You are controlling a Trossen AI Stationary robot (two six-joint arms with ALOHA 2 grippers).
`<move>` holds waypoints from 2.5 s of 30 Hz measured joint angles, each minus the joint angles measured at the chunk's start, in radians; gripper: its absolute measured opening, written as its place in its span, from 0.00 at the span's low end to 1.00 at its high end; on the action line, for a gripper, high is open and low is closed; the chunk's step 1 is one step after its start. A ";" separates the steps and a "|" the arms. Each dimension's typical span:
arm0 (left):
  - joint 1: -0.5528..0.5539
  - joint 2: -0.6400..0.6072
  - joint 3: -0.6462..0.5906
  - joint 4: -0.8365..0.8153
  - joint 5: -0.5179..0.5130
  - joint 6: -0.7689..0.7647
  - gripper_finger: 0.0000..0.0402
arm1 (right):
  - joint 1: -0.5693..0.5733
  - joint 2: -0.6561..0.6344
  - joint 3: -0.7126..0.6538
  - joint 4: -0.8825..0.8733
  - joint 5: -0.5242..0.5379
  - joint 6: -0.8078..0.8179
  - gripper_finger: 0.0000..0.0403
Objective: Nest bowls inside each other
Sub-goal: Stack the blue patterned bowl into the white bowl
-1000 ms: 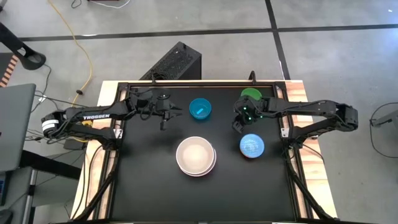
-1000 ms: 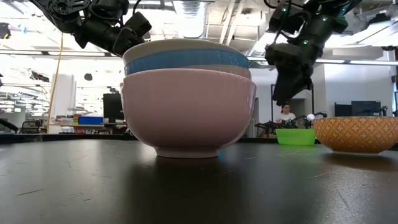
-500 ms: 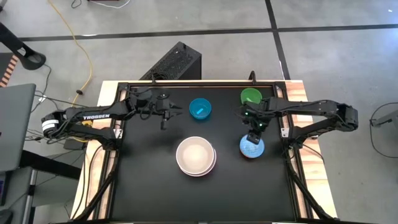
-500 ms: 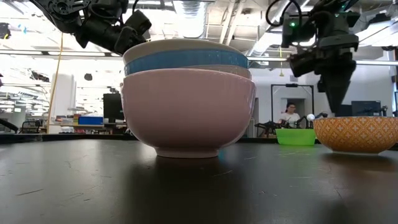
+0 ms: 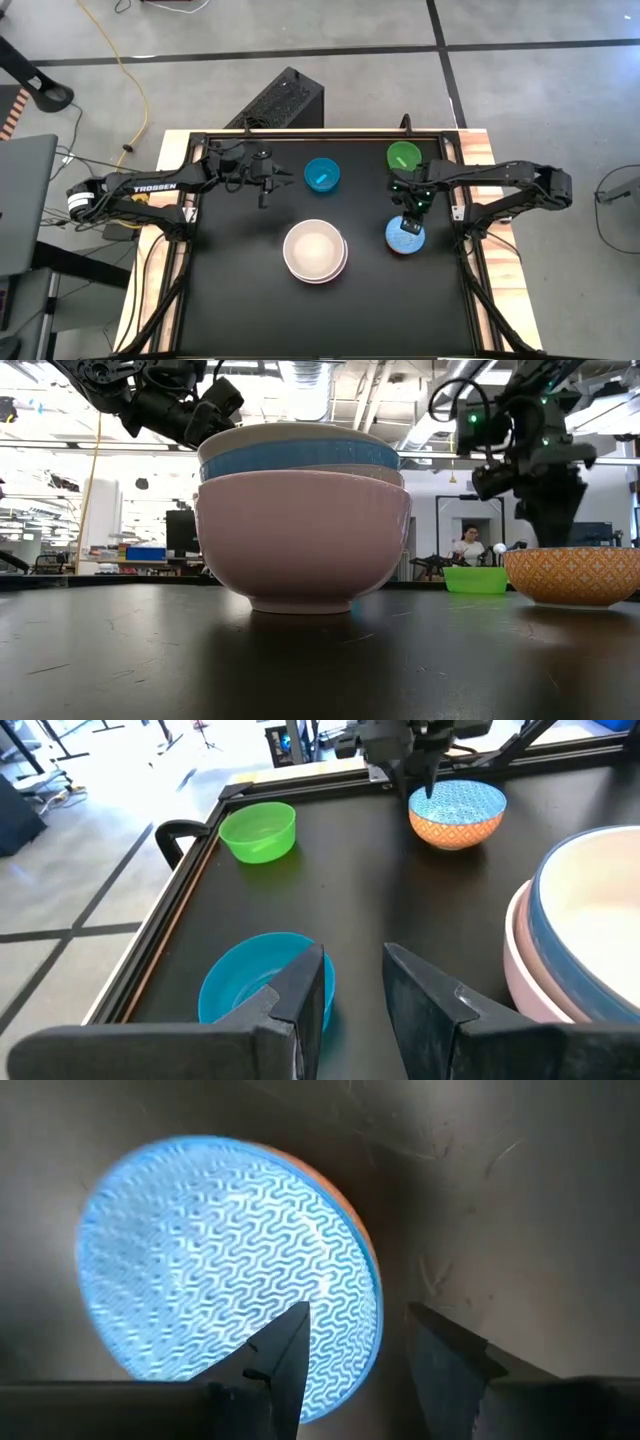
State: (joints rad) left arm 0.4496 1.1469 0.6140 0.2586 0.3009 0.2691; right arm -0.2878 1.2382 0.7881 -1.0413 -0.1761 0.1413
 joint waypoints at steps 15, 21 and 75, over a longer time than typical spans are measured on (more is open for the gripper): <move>0.000 0.000 0.000 -0.007 0.000 -0.003 0.23 | 0.000 0.146 -0.034 0.094 0.006 -0.080 0.24; 0.000 0.000 0.000 -0.017 0.000 -0.008 0.23 | 0.000 0.150 -0.010 0.044 -0.015 -0.108 0.04; 0.000 0.000 -0.001 -0.092 0.010 0.022 0.23 | 0.278 0.782 1.062 0.110 -0.063 -0.018 0.01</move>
State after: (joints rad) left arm 0.4492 1.1469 0.6132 0.1662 0.3108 0.2909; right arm -0.0098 2.0199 1.8501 -0.9312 -0.2388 0.1232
